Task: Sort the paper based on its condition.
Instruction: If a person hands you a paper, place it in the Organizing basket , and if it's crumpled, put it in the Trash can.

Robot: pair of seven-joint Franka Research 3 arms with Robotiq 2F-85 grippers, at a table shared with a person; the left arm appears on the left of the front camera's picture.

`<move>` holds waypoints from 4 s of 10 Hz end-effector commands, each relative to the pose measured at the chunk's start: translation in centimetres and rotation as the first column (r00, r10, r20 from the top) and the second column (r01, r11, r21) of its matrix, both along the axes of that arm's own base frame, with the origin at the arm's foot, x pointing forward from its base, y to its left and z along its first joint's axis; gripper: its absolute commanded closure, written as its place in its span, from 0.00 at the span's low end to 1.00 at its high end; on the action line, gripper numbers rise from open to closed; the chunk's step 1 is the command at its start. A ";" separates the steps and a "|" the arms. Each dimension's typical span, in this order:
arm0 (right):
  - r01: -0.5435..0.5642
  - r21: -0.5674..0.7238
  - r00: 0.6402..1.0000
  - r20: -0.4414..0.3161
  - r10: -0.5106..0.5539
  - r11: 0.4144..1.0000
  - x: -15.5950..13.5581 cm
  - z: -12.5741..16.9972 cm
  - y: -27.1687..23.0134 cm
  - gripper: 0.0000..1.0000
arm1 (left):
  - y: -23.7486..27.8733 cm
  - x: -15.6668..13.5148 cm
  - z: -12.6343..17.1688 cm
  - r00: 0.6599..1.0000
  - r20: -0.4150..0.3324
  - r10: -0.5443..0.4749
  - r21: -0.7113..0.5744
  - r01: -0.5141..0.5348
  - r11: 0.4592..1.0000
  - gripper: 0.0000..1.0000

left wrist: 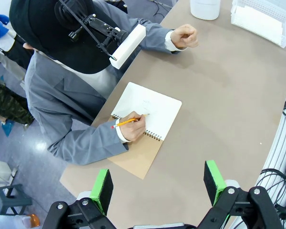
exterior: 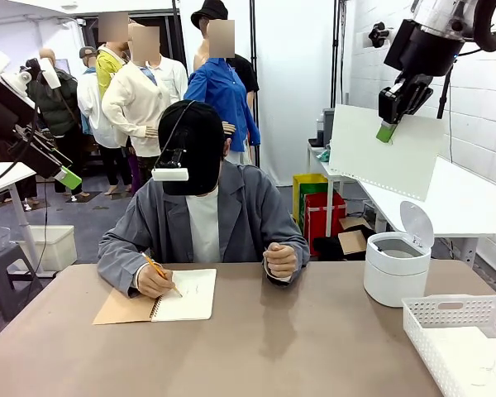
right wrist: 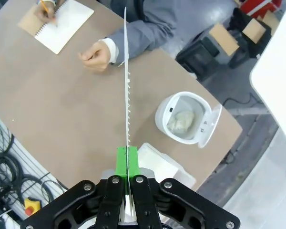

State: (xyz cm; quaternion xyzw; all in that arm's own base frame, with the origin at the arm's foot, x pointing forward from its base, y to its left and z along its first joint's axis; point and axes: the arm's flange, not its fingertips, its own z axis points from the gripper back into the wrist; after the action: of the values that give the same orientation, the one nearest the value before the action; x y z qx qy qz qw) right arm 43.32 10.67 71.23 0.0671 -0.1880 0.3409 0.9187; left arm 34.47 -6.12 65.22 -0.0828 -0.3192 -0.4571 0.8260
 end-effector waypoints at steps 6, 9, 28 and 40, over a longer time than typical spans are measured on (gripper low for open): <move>0.097 -0.052 0.991 0.097 -0.092 0.994 -3.7 -0.3 -4.3 1.00 | 0.1 0.0 0.0 1.000 -0.002 0.000 -0.002 0.000 1.000 0.00; 0.162 -0.106 0.986 0.051 -0.157 0.981 -6.0 -2.9 -8.1 1.00 | 0.1 0.0 0.0 1.000 -0.002 0.000 -0.002 0.000 1.000 0.00; 0.528 -0.049 0.803 -0.295 -0.517 0.848 -11.7 -20.3 -12.1 1.00 | 0.1 0.0 0.0 1.000 -0.002 0.000 -0.002 0.000 1.000 0.00; 0.657 -0.016 0.668 -0.452 -0.591 0.754 -11.4 -31.4 -13.4 0.81 | 0.1 0.0 0.0 1.000 -0.002 0.000 -0.002 0.000 1.000 0.00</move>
State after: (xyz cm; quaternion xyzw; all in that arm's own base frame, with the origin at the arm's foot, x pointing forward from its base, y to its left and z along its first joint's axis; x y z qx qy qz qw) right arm 35.58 -3.19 42.89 0.1310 -0.0203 -0.0172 0.9910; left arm 34.47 -6.11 65.22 -0.0828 -0.3192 -0.4570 0.8261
